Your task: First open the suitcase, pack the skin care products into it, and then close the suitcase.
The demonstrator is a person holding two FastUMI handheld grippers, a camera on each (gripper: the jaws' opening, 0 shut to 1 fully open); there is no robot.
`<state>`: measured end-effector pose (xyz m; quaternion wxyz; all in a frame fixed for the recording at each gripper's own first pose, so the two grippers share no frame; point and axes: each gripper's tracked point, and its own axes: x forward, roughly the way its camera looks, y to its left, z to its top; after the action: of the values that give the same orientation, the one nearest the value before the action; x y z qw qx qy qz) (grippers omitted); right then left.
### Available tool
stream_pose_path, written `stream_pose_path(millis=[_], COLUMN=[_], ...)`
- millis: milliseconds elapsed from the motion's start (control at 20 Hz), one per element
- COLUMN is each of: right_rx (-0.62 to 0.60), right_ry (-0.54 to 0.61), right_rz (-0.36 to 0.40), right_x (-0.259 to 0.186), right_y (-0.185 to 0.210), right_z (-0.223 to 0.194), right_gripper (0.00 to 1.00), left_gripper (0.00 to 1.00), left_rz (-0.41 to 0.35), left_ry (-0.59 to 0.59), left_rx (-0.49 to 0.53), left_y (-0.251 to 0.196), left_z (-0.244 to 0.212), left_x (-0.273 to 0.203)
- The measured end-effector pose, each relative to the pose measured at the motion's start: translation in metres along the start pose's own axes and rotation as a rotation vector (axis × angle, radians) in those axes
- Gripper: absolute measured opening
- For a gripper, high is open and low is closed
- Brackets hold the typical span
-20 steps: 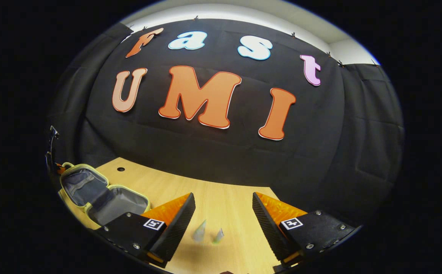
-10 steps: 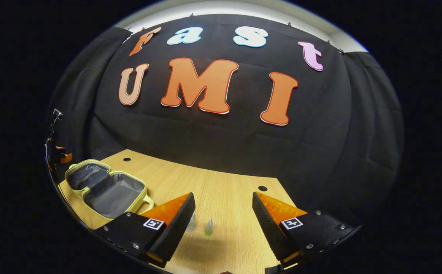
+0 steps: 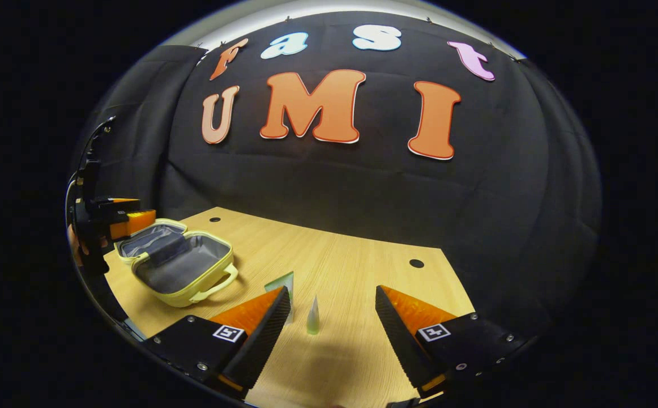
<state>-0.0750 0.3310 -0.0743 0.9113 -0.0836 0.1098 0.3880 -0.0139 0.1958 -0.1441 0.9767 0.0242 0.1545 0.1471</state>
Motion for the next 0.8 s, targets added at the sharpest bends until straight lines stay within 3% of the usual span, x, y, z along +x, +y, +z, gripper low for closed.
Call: stream_pose_path(millis=[350, 600, 800], right_rx=[0.004, 0.003, -0.01], right_ry=[0.049, 0.075, 0.093], right_rz=[0.079, 0.066, 0.074], right_x=[0.032, 0.057, 0.064], right_y=[0.0, -0.006, -0.009], right_z=[-0.039, -0.068, -0.085], right_gripper=[0.96, 0.96, 0.96], left_gripper=[0.97, 0.97, 0.95], left_rz=[-0.23, -0.344, -0.393], left_ry=[0.042, 0.063, 0.107], left_rx=[0.057, 0.075, 0.054], left_y=[-0.148, -0.212, -0.249], left_z=[-0.043, -0.075, -0.103], left_x=[0.005, 0.032, 0.068])
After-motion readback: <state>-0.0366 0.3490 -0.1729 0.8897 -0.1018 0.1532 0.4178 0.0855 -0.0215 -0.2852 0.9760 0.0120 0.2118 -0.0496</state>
